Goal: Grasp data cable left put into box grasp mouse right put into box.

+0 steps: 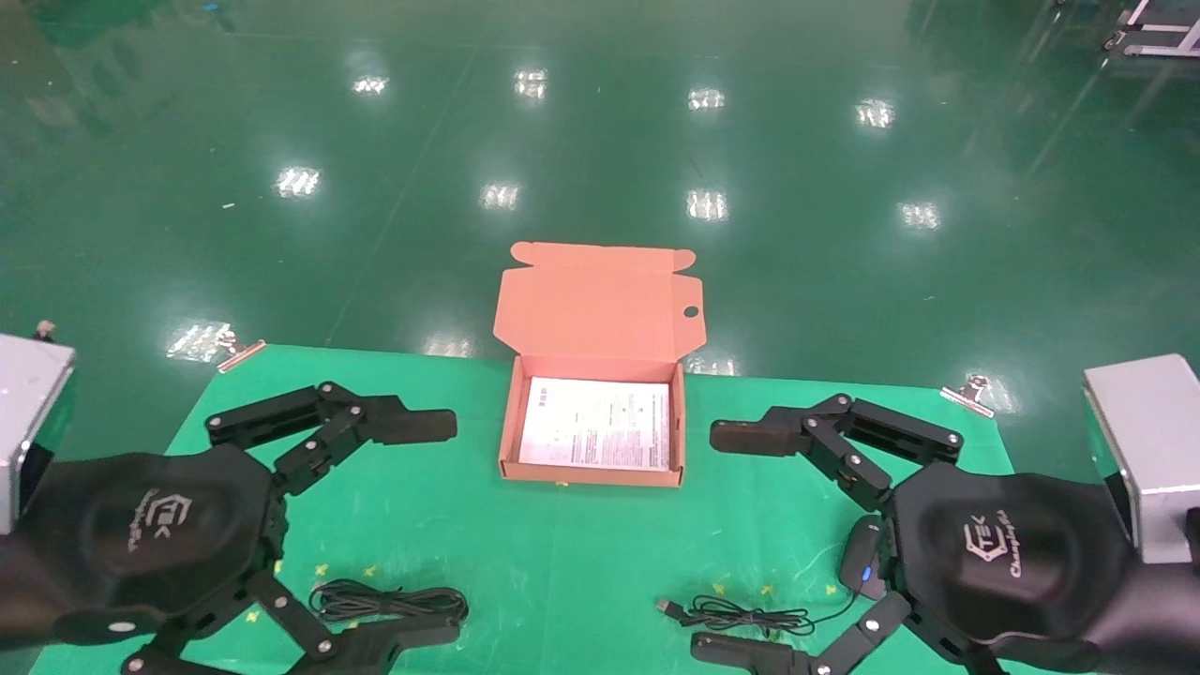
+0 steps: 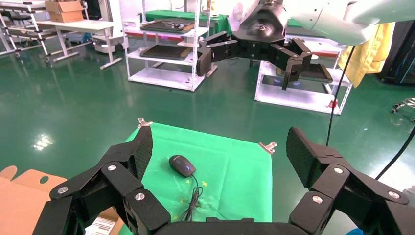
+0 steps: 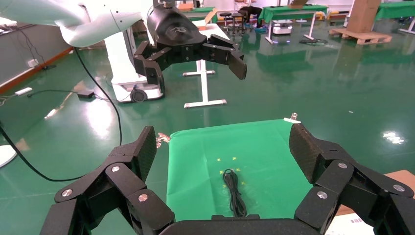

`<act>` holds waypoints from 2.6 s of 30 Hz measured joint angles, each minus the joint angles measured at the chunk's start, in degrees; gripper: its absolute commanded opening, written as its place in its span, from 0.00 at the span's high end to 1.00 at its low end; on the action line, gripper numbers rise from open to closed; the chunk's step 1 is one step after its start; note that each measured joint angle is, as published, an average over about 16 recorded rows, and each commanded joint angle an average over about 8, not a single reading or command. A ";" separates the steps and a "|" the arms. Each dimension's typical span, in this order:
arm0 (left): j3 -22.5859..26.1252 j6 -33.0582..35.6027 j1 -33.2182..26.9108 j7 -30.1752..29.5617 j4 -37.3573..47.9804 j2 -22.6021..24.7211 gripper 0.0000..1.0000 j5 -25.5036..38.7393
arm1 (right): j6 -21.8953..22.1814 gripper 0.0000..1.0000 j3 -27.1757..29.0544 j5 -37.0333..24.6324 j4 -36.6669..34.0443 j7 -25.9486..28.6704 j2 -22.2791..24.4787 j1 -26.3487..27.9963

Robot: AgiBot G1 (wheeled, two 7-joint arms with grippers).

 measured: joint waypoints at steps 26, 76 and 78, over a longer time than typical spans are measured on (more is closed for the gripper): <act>0.49 0.40 -0.69 0.32 -0.17 -0.06 0.00 1.25 | -0.22 0.00 -0.25 -1.19 0.24 -0.57 0.30 0.30; 43.35 -5.36 -27.81 -17.02 0.93 15.69 0.00 63.90 | 8.60 0.00 -31.29 -64.85 3.92 -21.30 -10.62 16.72; 43.61 -6.45 -27.21 -17.32 2.34 16.38 0.00 64.74 | 10.23 0.00 -31.84 -67.51 3.88 -19.68 -11.22 15.80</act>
